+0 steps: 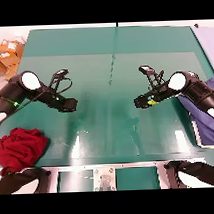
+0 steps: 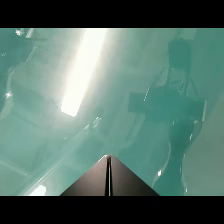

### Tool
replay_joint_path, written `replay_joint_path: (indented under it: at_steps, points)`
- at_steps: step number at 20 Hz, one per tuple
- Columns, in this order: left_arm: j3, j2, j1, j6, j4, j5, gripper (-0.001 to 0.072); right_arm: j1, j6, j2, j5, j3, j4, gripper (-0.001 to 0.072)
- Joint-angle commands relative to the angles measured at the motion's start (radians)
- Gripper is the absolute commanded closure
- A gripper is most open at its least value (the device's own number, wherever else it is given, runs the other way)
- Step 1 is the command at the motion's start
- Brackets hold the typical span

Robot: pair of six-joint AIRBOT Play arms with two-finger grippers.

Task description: Fold the shirts.

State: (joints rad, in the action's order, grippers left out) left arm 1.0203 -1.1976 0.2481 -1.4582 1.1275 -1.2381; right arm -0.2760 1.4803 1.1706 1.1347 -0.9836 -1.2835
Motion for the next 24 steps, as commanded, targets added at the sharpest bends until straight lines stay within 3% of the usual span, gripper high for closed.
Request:
replay_joint_path:
  at_steps: [1,4,6,7,8,10,14,18,19,20,21,24]
  points:
    - [0.000,0.001,0.000,0.000,0.000,0.000,0.0684,0.000,0.000,0.001,0.000,0.000,0.000,0.0697]
    - [0.000,0.001,0.000,-0.003,0.041,-0.002,0.0684,0.000,0.000,0.001,0.000,0.000,0.000,0.0696]
    - [0.006,0.001,0.000,-0.102,0.217,-0.081,0.0680,0.000,0.000,0.001,0.000,0.000,0.000,0.0696]
    - [0.007,0.001,0.000,-0.161,0.367,-0.156,0.0392,0.000,0.000,0.001,0.000,0.000,0.000,0.0696]
    - [0.005,0.001,0.000,-0.246,0.544,-0.234,-0.0013,0.000,0.000,0.001,0.000,0.000,0.000,0.0696]
    - [-0.031,0.001,-0.004,-0.327,0.834,-0.368,-0.0013,0.000,0.000,0.001,0.000,0.000,0.000,0.0696]
    - [-0.226,0.001,-0.088,-0.367,0.859,-0.446,-0.0012,0.000,0.000,0.001,0.000,0.000,0.000,0.0696]
    - [-0.389,0.001,-0.127,-0.365,0.840,-0.361,-0.0010,0.000,0.000,0.001,0.000,0.000,0.000,0.0696]
    - [-0.402,0.000,-0.127,-0.355,0.815,-0.327,0.0053,0.000,0.000,0.000,0.000,0.001,0.000,0.0696]
    - [-0.404,0.000,-0.127,-0.329,0.786,-0.293,0.0308,0.000,0.000,0.001,0.000,0.000,0.000,0.0696]
    - [-0.401,0.000,-0.127,-0.299,0.766,-0.274,0.0693,0.000,0.000,0.001,0.000,0.000,0.000,0.0696]
    - [-0.323,0.000,-0.127,-0.207,0.770,-0.303,0.0685,0.000,0.000,0.001,0.000,0.000,0.000,0.0696]
